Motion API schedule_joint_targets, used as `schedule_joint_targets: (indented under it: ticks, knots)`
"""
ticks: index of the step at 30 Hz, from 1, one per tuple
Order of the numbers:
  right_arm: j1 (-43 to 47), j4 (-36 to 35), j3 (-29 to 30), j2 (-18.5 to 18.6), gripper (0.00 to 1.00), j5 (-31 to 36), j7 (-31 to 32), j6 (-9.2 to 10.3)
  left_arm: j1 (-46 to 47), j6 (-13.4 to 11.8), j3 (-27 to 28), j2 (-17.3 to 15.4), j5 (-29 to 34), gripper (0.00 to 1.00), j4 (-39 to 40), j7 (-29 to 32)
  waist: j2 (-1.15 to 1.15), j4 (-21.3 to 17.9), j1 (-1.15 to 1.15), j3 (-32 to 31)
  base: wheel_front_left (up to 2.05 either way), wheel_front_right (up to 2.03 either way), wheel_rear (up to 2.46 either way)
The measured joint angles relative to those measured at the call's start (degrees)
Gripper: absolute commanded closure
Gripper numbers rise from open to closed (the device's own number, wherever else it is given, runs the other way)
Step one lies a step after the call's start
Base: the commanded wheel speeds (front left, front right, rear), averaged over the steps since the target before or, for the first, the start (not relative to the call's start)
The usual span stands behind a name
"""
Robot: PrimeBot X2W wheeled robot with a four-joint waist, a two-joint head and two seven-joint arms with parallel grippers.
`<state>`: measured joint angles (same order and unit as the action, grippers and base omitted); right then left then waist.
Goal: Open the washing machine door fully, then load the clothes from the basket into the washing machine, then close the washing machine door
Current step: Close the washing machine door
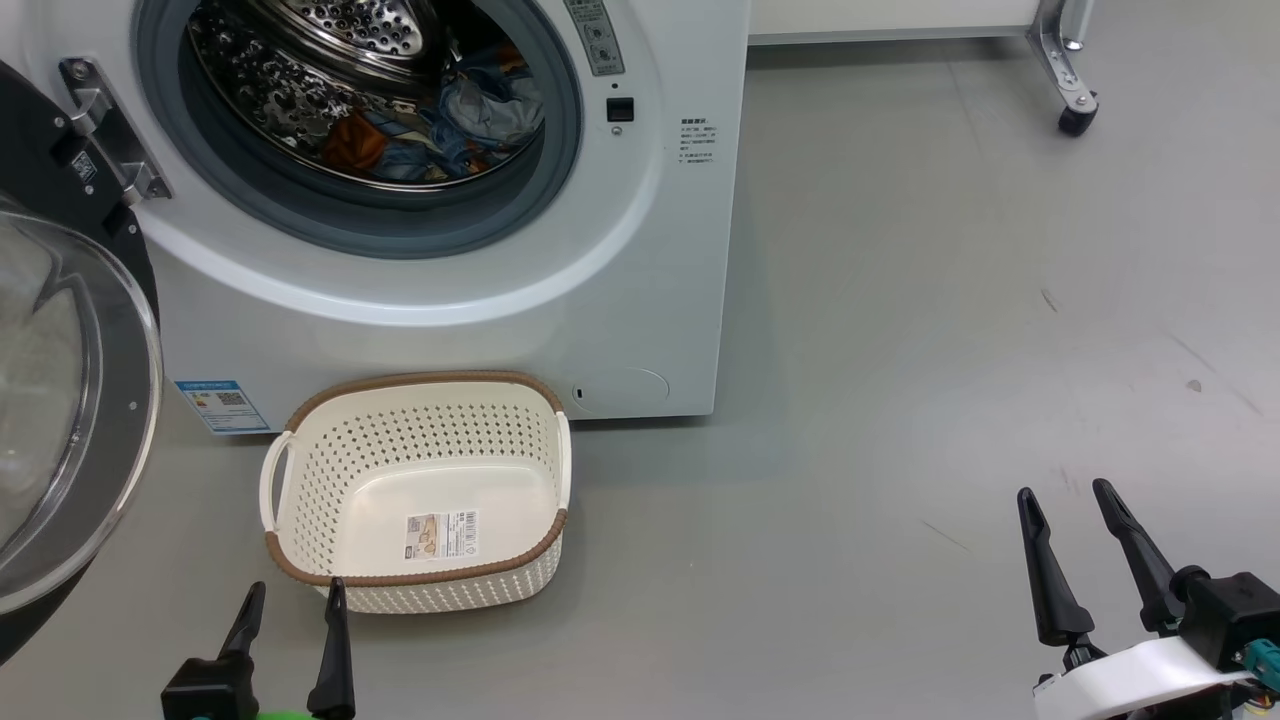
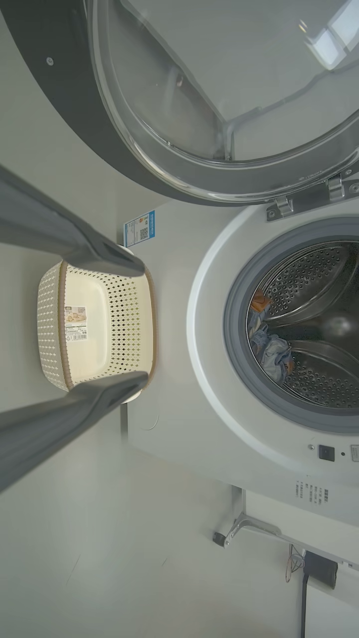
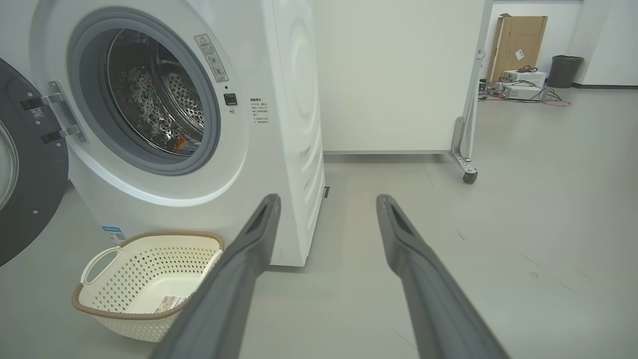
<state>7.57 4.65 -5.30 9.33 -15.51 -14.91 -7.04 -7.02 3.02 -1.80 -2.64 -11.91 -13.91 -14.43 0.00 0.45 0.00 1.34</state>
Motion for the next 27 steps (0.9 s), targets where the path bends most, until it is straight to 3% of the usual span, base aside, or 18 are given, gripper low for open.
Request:
schedule_joint_targets:
  ticks: [27]
  knots:
    - [-0.58, -0.89, -1.35, 1.97, 0.0, 0.52, 0.0, 0.0, 0.25, -1.64, -1.59, -0.01, -1.66, 0.0, 1.51, 0.0, 0.0, 15.99, 0.0, 0.82, 0.0, 0.0, 0.0]
